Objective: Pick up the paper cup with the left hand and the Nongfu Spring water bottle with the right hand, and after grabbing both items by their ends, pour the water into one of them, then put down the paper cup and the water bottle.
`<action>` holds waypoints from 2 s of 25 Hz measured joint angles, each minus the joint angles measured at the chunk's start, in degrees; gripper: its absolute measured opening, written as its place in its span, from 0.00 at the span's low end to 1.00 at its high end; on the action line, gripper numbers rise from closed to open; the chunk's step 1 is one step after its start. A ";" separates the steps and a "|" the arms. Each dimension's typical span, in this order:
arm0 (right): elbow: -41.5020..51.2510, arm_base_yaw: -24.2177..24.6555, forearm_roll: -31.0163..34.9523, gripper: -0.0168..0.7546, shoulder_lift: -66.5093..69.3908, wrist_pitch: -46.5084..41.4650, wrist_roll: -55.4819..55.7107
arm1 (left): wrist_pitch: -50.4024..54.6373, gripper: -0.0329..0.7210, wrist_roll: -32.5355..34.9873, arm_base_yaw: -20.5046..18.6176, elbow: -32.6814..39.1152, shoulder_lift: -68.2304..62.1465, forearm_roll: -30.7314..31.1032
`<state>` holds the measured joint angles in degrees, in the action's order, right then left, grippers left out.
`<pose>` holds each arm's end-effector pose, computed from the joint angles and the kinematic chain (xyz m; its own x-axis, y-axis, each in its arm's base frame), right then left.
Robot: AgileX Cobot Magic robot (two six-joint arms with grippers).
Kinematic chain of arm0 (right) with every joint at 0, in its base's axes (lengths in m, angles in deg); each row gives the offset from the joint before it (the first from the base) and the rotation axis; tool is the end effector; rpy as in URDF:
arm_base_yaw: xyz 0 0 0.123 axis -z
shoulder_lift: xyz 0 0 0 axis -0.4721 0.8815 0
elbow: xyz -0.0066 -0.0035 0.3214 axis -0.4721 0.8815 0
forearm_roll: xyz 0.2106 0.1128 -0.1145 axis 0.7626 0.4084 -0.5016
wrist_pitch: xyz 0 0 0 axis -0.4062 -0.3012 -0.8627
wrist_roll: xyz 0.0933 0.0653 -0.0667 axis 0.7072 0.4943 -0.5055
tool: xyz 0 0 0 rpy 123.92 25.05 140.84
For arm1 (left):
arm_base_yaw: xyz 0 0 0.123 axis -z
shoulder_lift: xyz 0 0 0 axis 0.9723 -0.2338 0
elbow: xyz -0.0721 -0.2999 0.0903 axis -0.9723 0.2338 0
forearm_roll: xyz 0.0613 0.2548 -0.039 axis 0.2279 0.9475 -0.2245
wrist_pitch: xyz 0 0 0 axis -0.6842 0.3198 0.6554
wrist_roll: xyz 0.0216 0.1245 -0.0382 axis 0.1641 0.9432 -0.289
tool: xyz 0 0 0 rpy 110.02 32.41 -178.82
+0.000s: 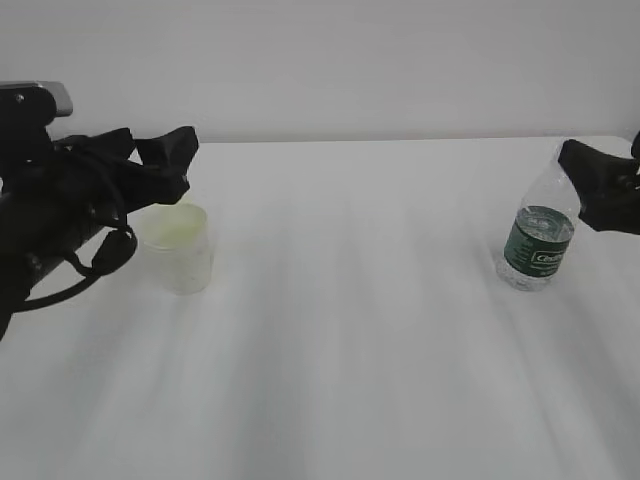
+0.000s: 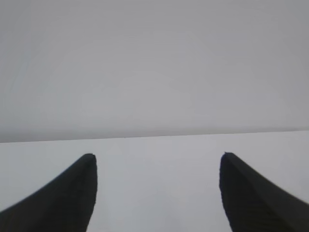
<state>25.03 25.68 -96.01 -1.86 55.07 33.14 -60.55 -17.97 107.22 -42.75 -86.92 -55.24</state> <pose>0.2860 0.0303 0.2343 -0.0720 -0.0407 -0.9966 -0.1799 0.9833 -0.0271 0.3253 -0.1652 0.2195 -0.1120 -0.1845 -0.9764 0.3273 0.9209 -0.2115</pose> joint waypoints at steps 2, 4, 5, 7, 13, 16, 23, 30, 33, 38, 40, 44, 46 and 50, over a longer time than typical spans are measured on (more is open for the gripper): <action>-1.46 0.00 0.00 0.79 -2.07 -3.80 -0.05 | 3.11 0.79 0.65 0.00 -0.96 1.18 -0.77; -3.06 0.00 0.00 0.79 -4.30 -7.33 0.03 | 5.62 0.79 1.04 0.00 -1.32 2.33 -1.44; -3.76 0.00 0.00 0.79 -5.61 -9.25 0.03 | 6.27 0.79 1.15 0.00 -1.41 3.11 -1.68; -5.34 0.00 0.00 0.79 -8.09 -12.85 0.03 | 8.06 0.78 1.33 0.00 -1.41 5.03 -2.22; -6.96 0.00 0.00 0.79 -14.83 -22.09 0.03 | 13.85 0.78 4.55 0.00 -1.41 12.11 -5.57; -6.96 0.00 0.00 0.79 -17.79 -26.09 0.03 | 17.74 0.78 5.58 0.00 -1.41 15.27 -5.91; -6.96 0.00 0.00 0.79 -25.16 -33.88 0.03 | 25.35 0.78 10.51 0.00 -1.41 23.32 -8.30; -6.96 0.00 0.00 0.79 -33.58 -37.81 0.03 | 32.60 0.77 11.22 0.00 -1.41 32.27 -9.58; -6.96 0.00 0.00 0.79 -37.28 -40.96 0.03 | 33.99 0.77 11.32 0.00 -1.41 35.84 -9.58; -6.96 0.00 0.00 0.79 -42.24 -45.75 0.03 | 37.22 0.76 13.91 0.00 -1.41 41.47 -9.58; -7.06 0.00 0.00 0.79 -44.22 -48.23 0.03 | 39.24 0.76 14.30 0.00 -1.41 43.52 -9.58; -7.39 0.00 0.00 0.79 -47.99 -52.79 0.03 | 44.27 0.76 14.41 0.00 -1.41 47.63 -8.32; -7.53 0.00 0.00 0.79 -49.96 -54.11 0.03 | 46.45 0.76 14.52 0.00 -1.41 49.73 -7.03; -7.53 0.00 0.00 0.79 -53.39 -57.14 0.03 | 51.74 0.76 14.52 0.00 -1.41 53.86 -5.65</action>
<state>17.50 25.68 -96.01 -55.25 -2.07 33.17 -8.81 -3.45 107.22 -44.16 -33.06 -60.89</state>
